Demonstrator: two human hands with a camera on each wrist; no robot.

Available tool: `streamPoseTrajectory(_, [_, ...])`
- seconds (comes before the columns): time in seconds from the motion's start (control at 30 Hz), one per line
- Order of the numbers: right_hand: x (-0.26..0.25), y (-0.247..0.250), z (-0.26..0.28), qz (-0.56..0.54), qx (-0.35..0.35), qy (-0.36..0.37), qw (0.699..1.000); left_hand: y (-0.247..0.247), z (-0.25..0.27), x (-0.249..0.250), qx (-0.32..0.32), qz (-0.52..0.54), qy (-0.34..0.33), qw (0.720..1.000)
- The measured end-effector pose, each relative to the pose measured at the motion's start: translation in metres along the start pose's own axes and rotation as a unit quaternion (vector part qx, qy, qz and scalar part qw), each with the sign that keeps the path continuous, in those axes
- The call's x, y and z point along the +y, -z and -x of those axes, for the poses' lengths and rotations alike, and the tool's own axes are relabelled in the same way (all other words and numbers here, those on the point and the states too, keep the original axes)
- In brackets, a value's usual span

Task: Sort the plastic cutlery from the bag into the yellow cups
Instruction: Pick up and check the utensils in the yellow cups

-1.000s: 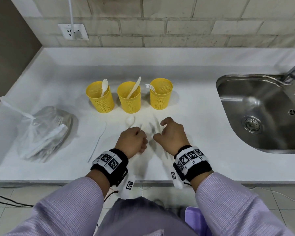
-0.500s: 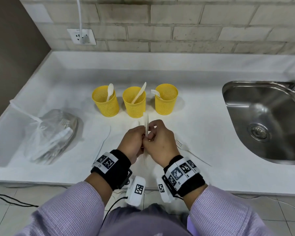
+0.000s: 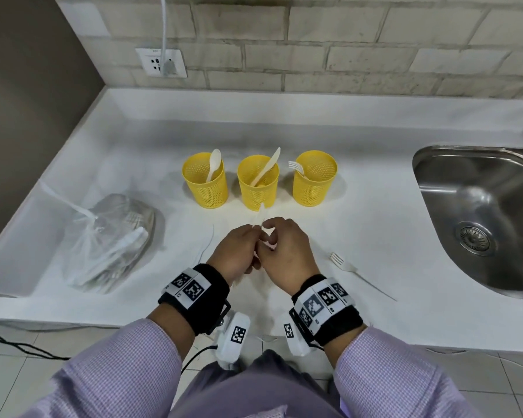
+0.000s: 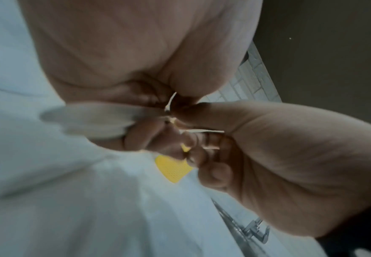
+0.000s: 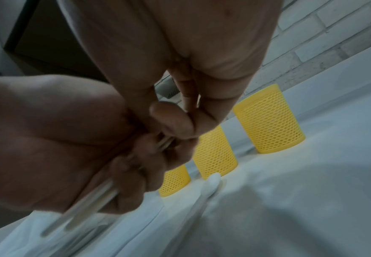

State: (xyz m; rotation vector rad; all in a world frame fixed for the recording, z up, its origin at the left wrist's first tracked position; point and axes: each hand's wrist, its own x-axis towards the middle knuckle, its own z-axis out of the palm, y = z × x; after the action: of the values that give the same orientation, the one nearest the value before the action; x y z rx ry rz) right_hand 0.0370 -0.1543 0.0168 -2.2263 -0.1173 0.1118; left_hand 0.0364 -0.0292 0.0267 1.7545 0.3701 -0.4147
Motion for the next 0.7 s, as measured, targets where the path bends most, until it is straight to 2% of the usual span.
streamPoseTrajectory(0.1, [0.009, 0.006, -0.003, 0.024, 0.015, 0.013, 1.000, 0.017, -0.006, -0.009, 0.066, -0.042, 0.002, 0.997])
streamPoseTrajectory(0.17, [0.019, 0.012, -0.005, 0.040, 0.017, -0.001, 0.999, 0.031, -0.009, -0.017, 0.121, -0.121, -0.013, 0.985])
streamPoseTrajectory(0.23, [0.029, 0.021, -0.005, 0.060, 0.007, -0.029, 0.998, 0.047, -0.009, -0.027, 0.152, -0.231, -0.020, 0.961])
streamPoseTrajectory(0.33, [0.039, 0.034, -0.005, 0.095, -0.008, -0.057, 0.994, 0.066, -0.012, -0.044, 0.143, -0.375, -0.008, 0.916])
streamPoseTrajectory(0.43, [0.047, 0.048, -0.003, 0.120, -0.006, -0.083, 0.989, 0.075, -0.013, -0.057, 0.126, -0.462, 0.053, 0.876])
streamPoseTrajectory(0.5, [0.052, 0.056, -0.001, 0.130, -0.005, -0.098, 0.987, 0.076, -0.014, -0.061, 0.114, -0.459, 0.068, 0.878])
streamPoseTrajectory(0.7, [0.068, 0.081, 0.006, 0.194, -0.032, -0.155, 0.968, 0.073, -0.017, -0.061, 0.102, -0.435, 0.042, 0.894])
